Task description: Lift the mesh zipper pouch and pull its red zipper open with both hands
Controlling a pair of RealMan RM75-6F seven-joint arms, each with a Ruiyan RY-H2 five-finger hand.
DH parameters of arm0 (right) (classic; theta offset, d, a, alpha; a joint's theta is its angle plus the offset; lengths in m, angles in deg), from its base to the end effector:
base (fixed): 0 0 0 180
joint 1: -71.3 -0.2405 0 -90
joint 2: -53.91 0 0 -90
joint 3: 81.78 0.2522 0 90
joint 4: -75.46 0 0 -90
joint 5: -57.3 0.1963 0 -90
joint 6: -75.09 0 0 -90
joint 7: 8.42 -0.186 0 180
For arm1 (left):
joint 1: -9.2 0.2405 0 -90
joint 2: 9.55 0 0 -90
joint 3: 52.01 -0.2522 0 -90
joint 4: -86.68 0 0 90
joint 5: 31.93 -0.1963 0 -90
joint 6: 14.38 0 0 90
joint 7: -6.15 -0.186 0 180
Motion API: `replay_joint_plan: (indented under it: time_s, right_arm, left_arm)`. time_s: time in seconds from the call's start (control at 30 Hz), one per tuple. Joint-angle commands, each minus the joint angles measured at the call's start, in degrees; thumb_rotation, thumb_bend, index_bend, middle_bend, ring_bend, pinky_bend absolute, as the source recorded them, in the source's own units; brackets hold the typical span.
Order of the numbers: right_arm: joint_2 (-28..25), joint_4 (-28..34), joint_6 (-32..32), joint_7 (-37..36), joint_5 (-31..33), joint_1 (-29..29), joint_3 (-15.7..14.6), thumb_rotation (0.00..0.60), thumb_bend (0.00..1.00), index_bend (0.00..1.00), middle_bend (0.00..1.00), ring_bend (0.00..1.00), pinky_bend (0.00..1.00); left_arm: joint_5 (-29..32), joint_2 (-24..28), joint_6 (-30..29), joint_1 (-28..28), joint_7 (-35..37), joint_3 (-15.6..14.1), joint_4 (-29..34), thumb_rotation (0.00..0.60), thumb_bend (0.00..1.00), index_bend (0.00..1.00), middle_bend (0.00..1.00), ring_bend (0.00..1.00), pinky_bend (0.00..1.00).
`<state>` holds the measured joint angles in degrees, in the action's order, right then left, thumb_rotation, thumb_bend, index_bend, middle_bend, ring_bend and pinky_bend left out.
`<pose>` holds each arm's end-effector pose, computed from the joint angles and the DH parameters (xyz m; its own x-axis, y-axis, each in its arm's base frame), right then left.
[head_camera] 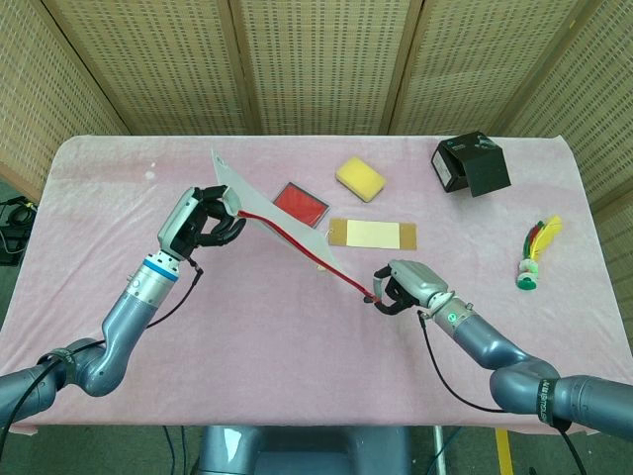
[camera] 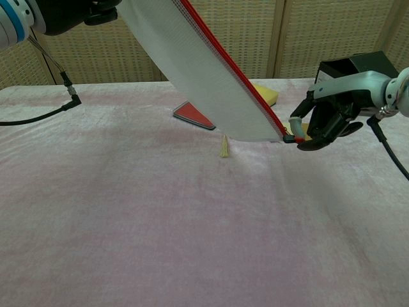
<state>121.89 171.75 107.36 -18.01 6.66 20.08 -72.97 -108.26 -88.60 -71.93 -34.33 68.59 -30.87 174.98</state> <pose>-0.1388 -0.3815 0.0266 0.0724 -0.6499 0.7566 -0.9931 -0.1172 -0.0056 -0.0713 0.4106 0.0811 -0.6745 0.4739 0.5661 0.5627 -0.1663 0.8097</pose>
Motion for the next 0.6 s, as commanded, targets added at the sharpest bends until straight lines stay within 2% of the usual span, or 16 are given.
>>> replay_joint_plan:
  time_s: [0.03, 0.6]
  right_arm:
    - [0.21, -0.2, 0.01, 0.24, 0.61, -0.06, -0.16, 0.6, 0.79, 0.92, 1.0, 0.9, 1.0]
    - [0.07, -0.87, -0.29, 1.61, 2.93, -0.03, -1.17, 0.6, 0.8, 0.92, 1.0, 0.9, 1.0]
  left_arm:
    - [0.05, -0.14, 0.08, -0.02, -0.05, -0.03, -0.08, 0.6, 0.8, 0.81, 0.92, 0.78, 0.9]
    - [0.03, -0.5, 0.23, 0.31, 0.33, -0.21, -0.56, 0.6, 0.8, 0.81, 0.92, 0.78, 0.9]
